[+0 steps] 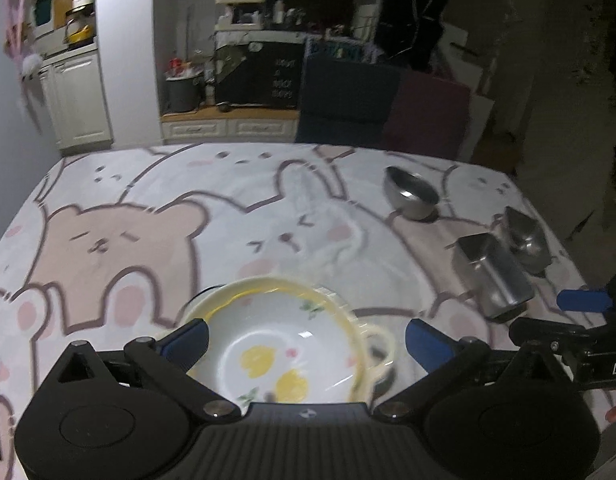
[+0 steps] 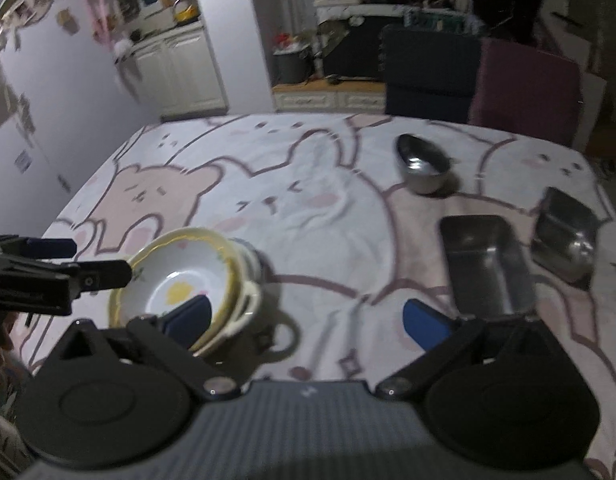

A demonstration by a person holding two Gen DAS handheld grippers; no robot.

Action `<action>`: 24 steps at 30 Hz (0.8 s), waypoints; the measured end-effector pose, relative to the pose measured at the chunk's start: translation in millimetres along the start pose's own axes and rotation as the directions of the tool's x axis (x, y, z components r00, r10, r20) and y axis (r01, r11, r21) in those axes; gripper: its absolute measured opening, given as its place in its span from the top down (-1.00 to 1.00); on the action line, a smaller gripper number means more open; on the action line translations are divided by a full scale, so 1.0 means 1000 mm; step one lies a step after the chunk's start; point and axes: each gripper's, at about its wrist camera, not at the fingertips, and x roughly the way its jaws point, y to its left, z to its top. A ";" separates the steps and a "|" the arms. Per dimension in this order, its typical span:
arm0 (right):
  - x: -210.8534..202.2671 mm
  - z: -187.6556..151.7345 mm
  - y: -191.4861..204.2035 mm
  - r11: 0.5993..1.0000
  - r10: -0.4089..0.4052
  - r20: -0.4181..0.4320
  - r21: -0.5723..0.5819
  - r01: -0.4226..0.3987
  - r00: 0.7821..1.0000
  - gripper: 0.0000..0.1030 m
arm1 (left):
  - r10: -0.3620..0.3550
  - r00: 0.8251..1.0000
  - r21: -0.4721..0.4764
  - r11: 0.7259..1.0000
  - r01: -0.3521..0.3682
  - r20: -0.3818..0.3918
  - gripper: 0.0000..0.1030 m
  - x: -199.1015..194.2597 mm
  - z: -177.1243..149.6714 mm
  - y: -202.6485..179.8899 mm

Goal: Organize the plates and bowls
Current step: 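Open both grippers and lift them away from the nested bowls, then move both grippers to the larger steel tray rim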

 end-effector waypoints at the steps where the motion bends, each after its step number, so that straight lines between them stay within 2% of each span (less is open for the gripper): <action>1: -0.005 -0.002 -0.009 1.000 -0.010 0.010 0.013 0.010 1.000 -0.99 | -0.012 1.000 0.006 1.000 0.012 0.002 -1.00 0.002 0.001 -0.005; 8: -0.024 -0.015 -0.070 0.986 -0.113 0.061 0.133 0.104 0.992 -0.99 | -0.070 0.997 0.089 0.994 0.069 0.015 -1.00 0.030 0.022 -0.060; 15: -0.011 -0.026 -0.129 0.936 -0.209 0.041 0.299 0.187 0.977 -0.99 | -0.135 0.990 0.233 0.965 0.124 0.031 -1.00 0.074 0.042 -0.124; 19: 0.003 -0.031 -0.157 0.878 -0.182 0.006 0.452 0.160 0.983 -0.99 | -0.154 0.988 0.290 0.946 0.145 0.009 -1.00 0.099 0.046 -0.150; 22: 0.016 -0.034 -0.173 0.809 -0.159 -0.018 0.570 0.141 0.987 -0.98 | -0.166 0.986 0.307 0.939 0.157 0.003 -1.00 0.117 0.052 -0.165; 24: 0.027 -0.035 -0.182 0.765 -0.150 -0.030 0.630 0.136 0.988 -0.87 | -0.173 0.985 0.310 0.936 0.164 0.004 -1.00 0.128 0.056 -0.172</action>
